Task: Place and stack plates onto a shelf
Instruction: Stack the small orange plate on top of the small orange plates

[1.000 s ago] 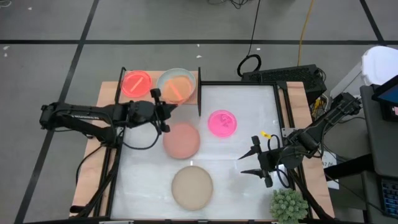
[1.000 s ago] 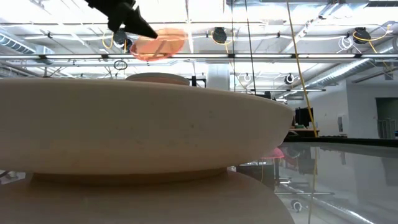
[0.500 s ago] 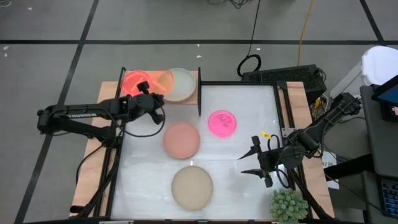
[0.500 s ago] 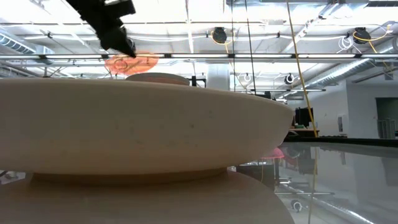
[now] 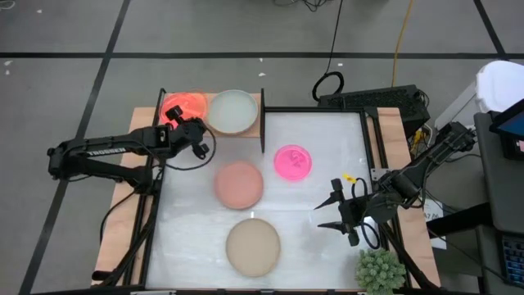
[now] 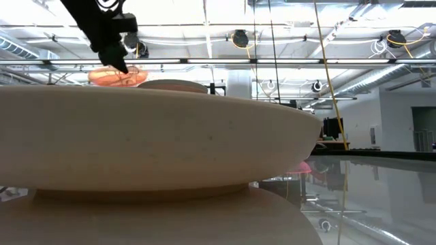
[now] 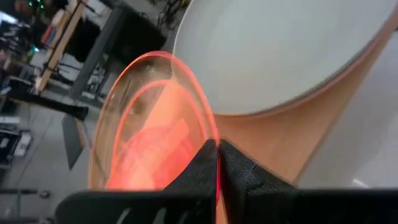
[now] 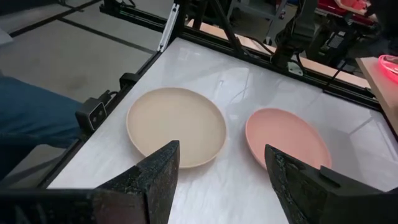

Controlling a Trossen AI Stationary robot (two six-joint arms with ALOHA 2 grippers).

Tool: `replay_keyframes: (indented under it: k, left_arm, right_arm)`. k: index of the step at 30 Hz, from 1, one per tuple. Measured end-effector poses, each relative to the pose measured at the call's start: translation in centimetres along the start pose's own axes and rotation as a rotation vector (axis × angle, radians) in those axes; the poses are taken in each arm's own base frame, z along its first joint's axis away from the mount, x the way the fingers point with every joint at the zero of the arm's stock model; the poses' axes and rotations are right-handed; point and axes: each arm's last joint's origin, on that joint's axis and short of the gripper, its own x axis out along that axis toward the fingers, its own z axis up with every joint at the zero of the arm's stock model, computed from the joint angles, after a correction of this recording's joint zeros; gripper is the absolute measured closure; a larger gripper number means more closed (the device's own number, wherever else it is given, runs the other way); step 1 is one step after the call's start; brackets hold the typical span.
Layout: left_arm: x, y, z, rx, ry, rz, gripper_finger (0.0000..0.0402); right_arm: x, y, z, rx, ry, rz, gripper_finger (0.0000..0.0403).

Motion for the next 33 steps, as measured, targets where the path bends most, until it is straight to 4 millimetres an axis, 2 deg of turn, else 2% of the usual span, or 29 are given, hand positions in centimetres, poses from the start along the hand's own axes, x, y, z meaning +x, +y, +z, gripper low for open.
replay_keyframes:
  k: [13, 33]
  left_arm:
    - [1.0, 1.2, -1.6, -0.112, 0.157, 0.061, 0.0398]
    - [2.4, 1.9, -1.5, -0.184, 0.186, 0.044, 0.0389]
  right_arm:
    - [0.0, 0.0, 0.0, -0.017, -0.001, 0.000, 0.0187]
    - [0.0, 0.0, 0.1, -0.050, -0.006, -0.001, 0.0187]
